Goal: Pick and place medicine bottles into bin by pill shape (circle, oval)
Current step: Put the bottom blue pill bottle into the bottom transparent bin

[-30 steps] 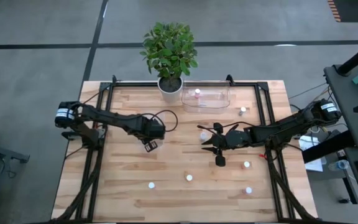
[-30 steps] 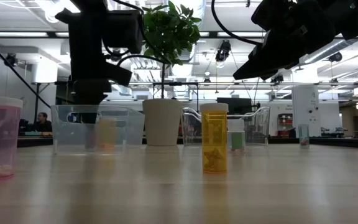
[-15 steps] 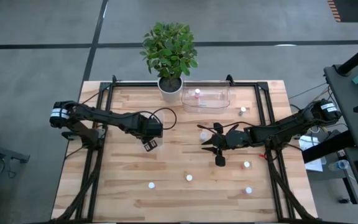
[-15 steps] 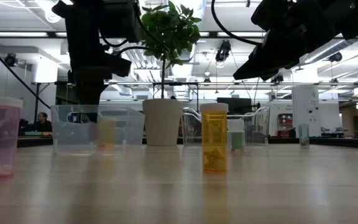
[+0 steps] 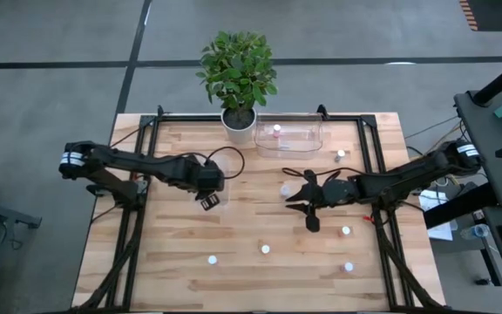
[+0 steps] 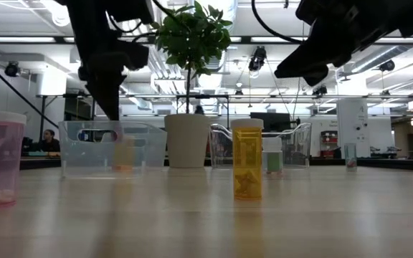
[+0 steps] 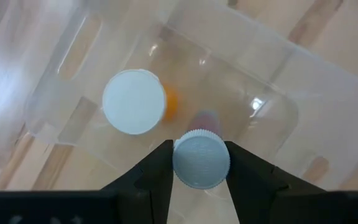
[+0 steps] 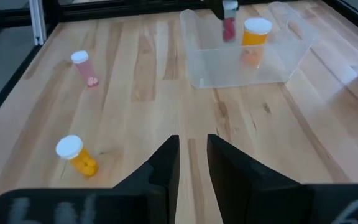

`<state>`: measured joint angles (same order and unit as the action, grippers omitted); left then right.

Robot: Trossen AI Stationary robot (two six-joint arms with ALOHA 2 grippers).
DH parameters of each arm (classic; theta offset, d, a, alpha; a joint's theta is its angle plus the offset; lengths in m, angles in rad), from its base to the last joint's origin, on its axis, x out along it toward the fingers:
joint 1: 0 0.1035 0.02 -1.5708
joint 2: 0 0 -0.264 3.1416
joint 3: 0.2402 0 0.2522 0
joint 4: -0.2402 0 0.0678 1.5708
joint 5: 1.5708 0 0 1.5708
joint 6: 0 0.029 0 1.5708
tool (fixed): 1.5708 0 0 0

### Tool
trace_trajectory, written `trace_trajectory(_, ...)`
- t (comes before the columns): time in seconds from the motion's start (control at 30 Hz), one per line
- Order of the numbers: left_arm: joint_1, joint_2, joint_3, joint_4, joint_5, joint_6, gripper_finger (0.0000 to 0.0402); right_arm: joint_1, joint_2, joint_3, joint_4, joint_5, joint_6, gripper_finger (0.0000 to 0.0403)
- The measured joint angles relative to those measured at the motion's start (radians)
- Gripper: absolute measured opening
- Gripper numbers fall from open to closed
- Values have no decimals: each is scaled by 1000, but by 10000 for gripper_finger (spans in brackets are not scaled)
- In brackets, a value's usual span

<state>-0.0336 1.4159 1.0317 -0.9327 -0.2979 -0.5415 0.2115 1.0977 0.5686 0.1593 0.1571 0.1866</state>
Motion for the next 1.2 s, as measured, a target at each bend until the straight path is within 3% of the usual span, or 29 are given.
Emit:
trace_trajectory(0.23,-69,-71,3,51,-10,-7,119,-1,-44,0,-71,1,32,76)
trace_trajectory(0.33,-116,-102,3,109,-21,-8,119,-3,-63,36,-181,2,60,72)
trace_trajectory(0.47,-151,-111,-1,76,-107,-38,118,-1,-72,87,-278,3,78,68)
trace_trajectory(0.97,-83,111,-13,-5,-77,-73,119,0,-51,124,-289,1,50,68)
trace_trajectory(1.2,-57,119,-11,-4,-50,-68,160,0,-51,124,-316,1,49,70)
